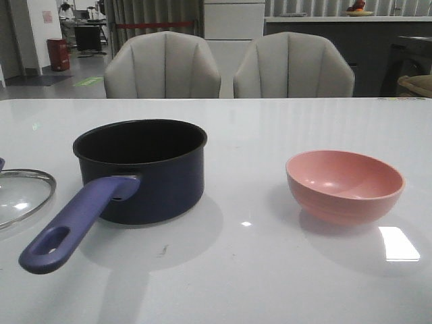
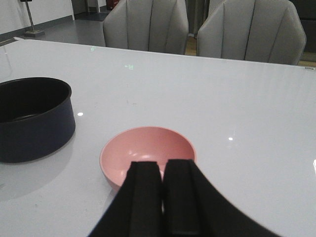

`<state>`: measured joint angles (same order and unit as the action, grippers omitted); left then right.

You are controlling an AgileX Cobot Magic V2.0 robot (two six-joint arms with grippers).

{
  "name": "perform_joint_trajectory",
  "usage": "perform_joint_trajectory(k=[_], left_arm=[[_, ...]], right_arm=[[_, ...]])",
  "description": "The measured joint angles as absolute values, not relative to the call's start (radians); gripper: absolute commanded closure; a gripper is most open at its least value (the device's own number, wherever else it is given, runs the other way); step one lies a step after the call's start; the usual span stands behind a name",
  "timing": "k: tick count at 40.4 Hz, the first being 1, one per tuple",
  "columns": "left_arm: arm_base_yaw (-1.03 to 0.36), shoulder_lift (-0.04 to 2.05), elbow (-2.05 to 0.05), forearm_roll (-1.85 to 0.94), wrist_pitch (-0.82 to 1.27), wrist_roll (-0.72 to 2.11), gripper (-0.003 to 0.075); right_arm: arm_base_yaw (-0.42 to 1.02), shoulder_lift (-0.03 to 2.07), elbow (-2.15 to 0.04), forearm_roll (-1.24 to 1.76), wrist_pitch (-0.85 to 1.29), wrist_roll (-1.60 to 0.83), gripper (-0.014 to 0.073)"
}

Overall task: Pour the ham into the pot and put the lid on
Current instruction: 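Release the bowl and raise the right gripper away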

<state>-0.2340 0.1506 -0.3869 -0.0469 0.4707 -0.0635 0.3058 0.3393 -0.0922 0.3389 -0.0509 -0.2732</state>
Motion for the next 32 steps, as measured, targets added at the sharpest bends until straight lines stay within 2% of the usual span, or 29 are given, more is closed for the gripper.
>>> perform_joint_trajectory(k=[7, 25, 32], left_arm=[[-0.234, 0.375, -0.491, -0.047, 0.540, -0.104, 0.0017], [-0.234, 0.949, -0.736, -0.047, 0.549, -0.207, 0.0036], [-0.167, 1.159, -0.859, -0.049, 0.633, -0.232, 0.0087]], right_arm=[[0.306, 0.339, -0.092, 0.339, -0.051, -0.273, 0.0438], [0.306, 0.339, -0.092, 0.339, -0.051, -0.273, 0.0438], [0.306, 0.339, -0.092, 0.339, -0.051, -0.273, 0.0438]])
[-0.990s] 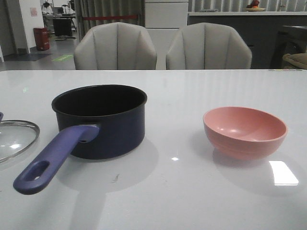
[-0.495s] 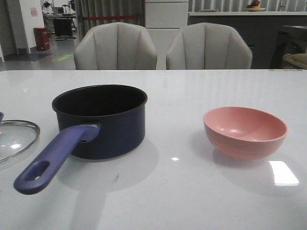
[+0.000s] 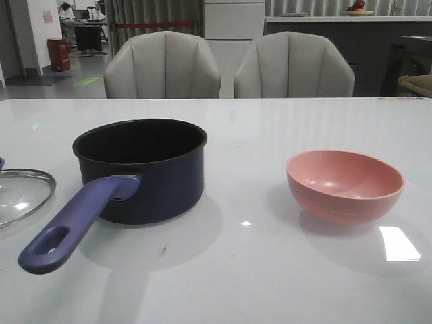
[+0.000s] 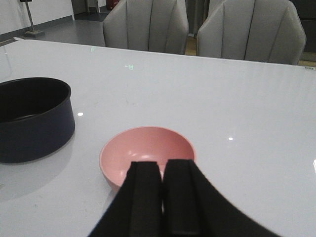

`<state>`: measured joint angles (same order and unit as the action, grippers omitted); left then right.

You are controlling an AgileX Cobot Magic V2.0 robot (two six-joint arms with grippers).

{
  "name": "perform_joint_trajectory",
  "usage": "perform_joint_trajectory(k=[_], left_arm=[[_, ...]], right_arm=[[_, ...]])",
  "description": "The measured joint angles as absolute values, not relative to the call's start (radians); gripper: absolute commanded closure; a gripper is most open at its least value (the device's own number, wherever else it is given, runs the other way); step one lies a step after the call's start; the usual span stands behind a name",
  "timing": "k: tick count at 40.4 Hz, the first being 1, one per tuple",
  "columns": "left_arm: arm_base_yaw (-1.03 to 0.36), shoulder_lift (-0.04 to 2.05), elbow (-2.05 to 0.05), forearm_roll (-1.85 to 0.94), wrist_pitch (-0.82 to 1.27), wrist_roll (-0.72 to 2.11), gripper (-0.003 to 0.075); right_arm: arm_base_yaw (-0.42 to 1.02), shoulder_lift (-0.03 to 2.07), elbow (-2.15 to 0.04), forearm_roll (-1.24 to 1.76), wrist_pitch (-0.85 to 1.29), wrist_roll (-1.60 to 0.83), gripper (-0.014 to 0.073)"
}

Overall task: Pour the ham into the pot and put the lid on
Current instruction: 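Release the bowl and raise the right gripper away, then grasp the purple knob of the glass lid with the left gripper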

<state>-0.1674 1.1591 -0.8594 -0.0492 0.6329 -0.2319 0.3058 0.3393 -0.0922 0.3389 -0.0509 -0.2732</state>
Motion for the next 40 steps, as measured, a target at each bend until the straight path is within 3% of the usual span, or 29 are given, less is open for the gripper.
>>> perform_joint_trajectory(k=[15, 29, 40], left_arm=[[-0.033, 1.509, -1.135, -0.067, 0.821, -0.218, 0.0177], [-0.031, 1.759, -1.377, -0.014, 0.969, -0.200, 0.0171], [-0.031, 1.871, -1.439, 0.000, 1.007, -0.196, 0.0145]], right_arm=[[0.306, 0.339, -0.092, 0.339, -0.051, -0.273, 0.0438], [0.306, 0.339, -0.092, 0.339, -0.051, -0.273, 0.0438], [0.306, 0.339, -0.092, 0.339, -0.051, -0.273, 0.0438]])
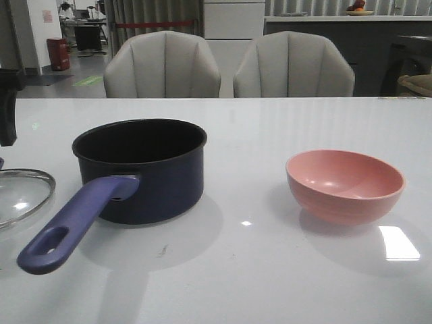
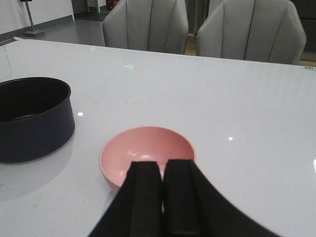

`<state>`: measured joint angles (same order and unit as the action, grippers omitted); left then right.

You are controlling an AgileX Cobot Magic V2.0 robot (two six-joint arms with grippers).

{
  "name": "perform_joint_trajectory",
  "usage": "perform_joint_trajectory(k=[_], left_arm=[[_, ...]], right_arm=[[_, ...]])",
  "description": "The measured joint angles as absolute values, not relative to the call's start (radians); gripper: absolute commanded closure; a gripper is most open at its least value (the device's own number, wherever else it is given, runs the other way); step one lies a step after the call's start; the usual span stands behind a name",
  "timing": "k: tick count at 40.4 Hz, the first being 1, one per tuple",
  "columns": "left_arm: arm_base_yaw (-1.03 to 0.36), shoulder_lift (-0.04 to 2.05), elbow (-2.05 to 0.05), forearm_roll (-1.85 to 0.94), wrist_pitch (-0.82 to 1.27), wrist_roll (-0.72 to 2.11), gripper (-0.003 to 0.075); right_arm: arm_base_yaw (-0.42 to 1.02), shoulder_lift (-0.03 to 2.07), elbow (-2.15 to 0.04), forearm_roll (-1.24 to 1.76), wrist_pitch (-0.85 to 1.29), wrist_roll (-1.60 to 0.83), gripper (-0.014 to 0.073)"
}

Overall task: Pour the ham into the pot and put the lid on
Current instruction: 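Grasp the purple knob of the glass lid with the left gripper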

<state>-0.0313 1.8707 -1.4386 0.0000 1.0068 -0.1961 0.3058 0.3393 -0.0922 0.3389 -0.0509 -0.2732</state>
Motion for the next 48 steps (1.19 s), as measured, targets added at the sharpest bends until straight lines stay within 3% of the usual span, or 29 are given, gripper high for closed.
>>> perform_joint_trajectory(k=[22, 36, 48], left_arm=[[-0.031, 1.962, -1.442, 0.005, 0.995, -0.194, 0.0150], [-0.031, 1.992, -1.446, 0.007, 0.985, -0.194, 0.0311], [-0.031, 1.992, -1.448, 0.009, 0.985, -0.194, 0.0335]], right_arm=[[0.306, 0.339, -0.092, 0.339, -0.051, -0.273, 0.0438], [0.306, 0.339, -0.092, 0.339, -0.051, -0.274, 0.0438], [0.306, 0.339, -0.092, 0.339, -0.053, -0.274, 0.0438]])
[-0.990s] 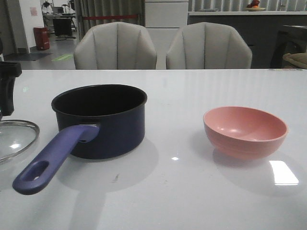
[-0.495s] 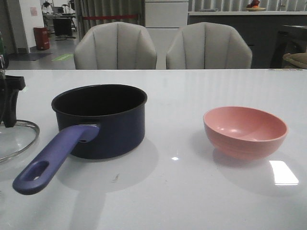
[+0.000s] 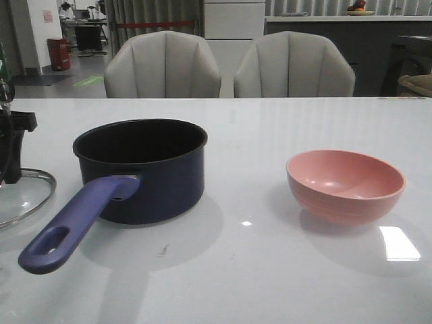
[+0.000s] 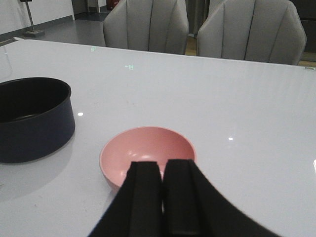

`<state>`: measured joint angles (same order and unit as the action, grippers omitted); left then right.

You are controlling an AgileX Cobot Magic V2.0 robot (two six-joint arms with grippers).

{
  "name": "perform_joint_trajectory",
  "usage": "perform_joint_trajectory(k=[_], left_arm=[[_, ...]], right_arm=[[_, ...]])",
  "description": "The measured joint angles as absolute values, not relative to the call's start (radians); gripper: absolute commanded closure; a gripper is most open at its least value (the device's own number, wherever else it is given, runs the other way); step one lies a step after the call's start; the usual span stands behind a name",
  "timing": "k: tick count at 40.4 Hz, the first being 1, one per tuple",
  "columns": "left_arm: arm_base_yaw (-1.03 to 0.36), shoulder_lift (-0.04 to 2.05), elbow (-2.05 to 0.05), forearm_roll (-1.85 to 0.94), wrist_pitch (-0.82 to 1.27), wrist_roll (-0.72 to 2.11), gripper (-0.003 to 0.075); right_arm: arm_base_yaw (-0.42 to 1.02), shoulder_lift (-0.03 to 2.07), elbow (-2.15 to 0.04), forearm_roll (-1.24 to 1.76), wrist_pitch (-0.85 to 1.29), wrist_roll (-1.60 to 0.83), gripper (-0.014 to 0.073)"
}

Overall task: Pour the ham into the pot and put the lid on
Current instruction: 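Grasp the purple knob of the glass lid with the left gripper, then lift the glass lid and lower it onto the saucepan with the left gripper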

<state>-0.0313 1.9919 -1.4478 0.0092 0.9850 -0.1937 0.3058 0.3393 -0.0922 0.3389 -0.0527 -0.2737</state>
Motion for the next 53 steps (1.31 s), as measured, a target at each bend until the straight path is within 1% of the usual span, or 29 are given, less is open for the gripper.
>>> perform_joint_trajectory(k=[11, 23, 28, 35, 41, 47, 53], left_arm=[[-0.031, 1.982, -1.446, 0.052, 0.999, -0.191, 0.0335], [-0.036, 1.867, -1.448, 0.066, 0.994, -0.176, 0.0335], [-0.054, 1.830, -1.492, 0.070, 1.013, -0.172, 0.0335], [-0.129, 1.806, -1.619, 0.074, 1.066, -0.169, 0.0335], [-0.237, 1.806, -1.715, 0.074, 1.091, -0.152, 0.0335], [-0.346, 1.821, -1.773, 0.067, 1.110, -0.130, 0.0335], [-0.410, 1.869, -1.788, 0.030, 1.139, -0.083, 0.0335]], right_arm=[[0.306, 0.339, -0.092, 0.339, -0.053, -0.274, 0.0438], [0.306, 0.339, -0.092, 0.339, -0.053, -0.274, 0.0438], [0.306, 0.339, -0.092, 0.339, -0.053, -0.274, 0.0438], [0.306, 0.339, -0.092, 0.339, -0.053, -0.274, 0.0438], [0.306, 0.339, -0.092, 0.339, -0.053, -0.274, 0.0438], [0.306, 0.339, -0.092, 0.339, -0.053, -0.274, 0.0438], [0.306, 0.339, -0.092, 0.339, -0.053, -0.274, 0.0438]])
